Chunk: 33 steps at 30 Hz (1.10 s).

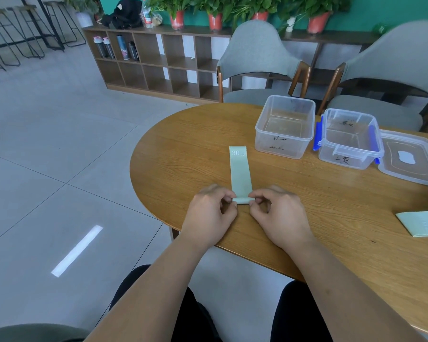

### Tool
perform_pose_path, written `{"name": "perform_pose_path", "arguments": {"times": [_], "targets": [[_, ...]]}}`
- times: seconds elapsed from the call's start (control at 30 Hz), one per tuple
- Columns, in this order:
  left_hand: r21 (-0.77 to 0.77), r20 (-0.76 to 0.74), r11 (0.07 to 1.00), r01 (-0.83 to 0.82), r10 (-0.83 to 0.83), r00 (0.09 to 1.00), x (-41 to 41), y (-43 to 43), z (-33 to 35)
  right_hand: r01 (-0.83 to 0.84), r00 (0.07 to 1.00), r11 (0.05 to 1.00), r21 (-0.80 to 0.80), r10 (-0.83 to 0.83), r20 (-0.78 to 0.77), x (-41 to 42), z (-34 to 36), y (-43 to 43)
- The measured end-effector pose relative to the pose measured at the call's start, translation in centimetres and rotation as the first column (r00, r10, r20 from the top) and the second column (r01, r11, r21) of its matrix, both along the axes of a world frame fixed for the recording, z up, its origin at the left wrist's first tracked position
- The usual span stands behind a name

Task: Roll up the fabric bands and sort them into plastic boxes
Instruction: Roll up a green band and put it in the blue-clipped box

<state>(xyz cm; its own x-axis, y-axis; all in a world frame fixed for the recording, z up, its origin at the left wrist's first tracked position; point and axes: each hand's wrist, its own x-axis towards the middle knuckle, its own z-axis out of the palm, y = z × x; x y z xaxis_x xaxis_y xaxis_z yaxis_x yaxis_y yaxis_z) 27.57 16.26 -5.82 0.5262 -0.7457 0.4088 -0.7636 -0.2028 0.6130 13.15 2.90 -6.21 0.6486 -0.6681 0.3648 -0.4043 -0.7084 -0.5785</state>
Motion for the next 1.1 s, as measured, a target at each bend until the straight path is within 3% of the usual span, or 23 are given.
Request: {"name": "perform_pose_path", "arguments": {"times": [0.47, 0.7, 1.1], "targets": [[-0.03, -0.058, 1.0, -0.002, 0.0, 0.998, -0.03, -0.17, 0.41, 0.015, 1.0, 0.999, 0.034, -0.016, 0.023, 0.29, 0.07, -0.08], [0.004, 0.008, 1.0, 0.012, -0.012, 1.0, 0.07, -0.29, 0.02, 0.027, 0.999, 0.998, -0.06, -0.026, 0.02, 0.3, -0.12, 0.06], [0.016, -0.02, 1.0, 0.003, -0.003, 1.0, 0.14, -0.12, 0.24, 0.017, 0.999, 0.998, -0.063, -0.015, 0.034, -0.01, -0.08, -0.13]]}}
